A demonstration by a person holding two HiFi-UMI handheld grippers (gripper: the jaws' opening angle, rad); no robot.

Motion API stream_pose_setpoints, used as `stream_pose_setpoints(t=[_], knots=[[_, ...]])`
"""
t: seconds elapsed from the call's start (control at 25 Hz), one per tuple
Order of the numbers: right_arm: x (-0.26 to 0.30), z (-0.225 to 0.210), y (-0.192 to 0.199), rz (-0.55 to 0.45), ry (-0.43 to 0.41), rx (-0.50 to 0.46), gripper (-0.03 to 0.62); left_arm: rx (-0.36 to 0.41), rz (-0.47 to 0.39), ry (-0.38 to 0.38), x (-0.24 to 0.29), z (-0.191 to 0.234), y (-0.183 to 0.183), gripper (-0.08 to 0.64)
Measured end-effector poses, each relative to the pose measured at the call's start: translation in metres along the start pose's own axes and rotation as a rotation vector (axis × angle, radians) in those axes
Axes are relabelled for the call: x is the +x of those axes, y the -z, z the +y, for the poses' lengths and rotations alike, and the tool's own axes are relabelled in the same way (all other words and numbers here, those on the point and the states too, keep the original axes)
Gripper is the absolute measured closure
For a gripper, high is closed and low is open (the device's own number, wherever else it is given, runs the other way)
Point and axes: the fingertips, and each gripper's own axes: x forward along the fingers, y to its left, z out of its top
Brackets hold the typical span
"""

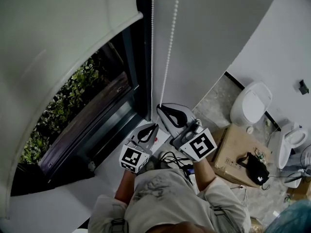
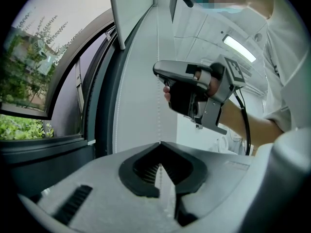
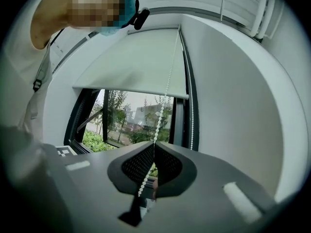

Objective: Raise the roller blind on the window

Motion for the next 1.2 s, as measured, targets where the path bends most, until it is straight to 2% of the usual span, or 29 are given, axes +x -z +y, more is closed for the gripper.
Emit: stream_pose_setpoints(t=[0.2,0.4,0.68,0.96,1.2], knots=[[-0.005,0.002,0.03,0.099,0.019,0.01,0.581,-0.01,0.031,0.001,0.001,0.002,0.02,0.549],[-0.006,0.004,0.036,0.101,0.03,0.012,0.581,-0.024,0.046,0.006,0.002,0.002,0.035,0.551],[-0.012,0.011,0.066,0.113,0.03,0.021,0.581,-0.038,0.081,0.011,0.0,0.002,0.068,0.549],[-0.016,0.014,0.072,0.136,0.04,0.043,0.581,-0.046,0.081,0.008,-0.003,0.001,0.068,0.548],[-0.015,0.013,0.066,0.106,0.038,0.036,0.581,-0.057,0.089,0.009,-0.007,-0.003,0.061,0.545]])
